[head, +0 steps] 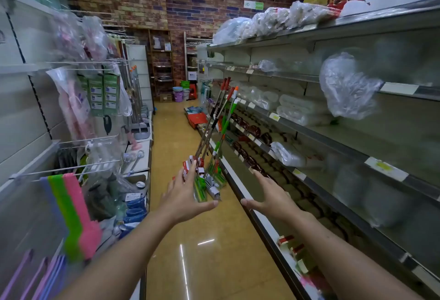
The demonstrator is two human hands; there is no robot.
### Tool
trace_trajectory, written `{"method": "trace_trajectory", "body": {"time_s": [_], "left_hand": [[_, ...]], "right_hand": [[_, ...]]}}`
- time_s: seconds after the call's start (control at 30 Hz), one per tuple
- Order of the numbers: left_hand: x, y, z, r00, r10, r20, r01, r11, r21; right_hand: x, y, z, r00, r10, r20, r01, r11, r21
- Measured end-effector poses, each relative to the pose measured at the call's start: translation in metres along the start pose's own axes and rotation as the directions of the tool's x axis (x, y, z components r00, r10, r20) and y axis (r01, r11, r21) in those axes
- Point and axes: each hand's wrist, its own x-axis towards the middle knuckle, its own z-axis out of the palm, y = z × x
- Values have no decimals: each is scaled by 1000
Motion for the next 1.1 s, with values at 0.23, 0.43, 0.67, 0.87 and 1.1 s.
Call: {"method": "trace_trajectory", "body": {"time_s": [0.23,0.43,0.67,0.87,1.1], "left_hand": [[53,-32,8,998,-52,-44,49,997,-60],[121,-43,19,996,-84,-41,80,993,-87],[233,-52,39,994,-112,-12,111,989,-101],[330,-64,37,983,-176,46,176,984,11],[431,-97,34,980,-191,57,193,980,-44]], "right_hand": [[45,-11,22,999,21,36,-22,1000,10],[114,-8,31,1000,14,2,-14,993,114],[229,27,43,998,12,64,-15,998,58],[348,54,41,982,29,188,-5,992,-124],[473,59,73,976,15,216,-4,999,-49]]}}
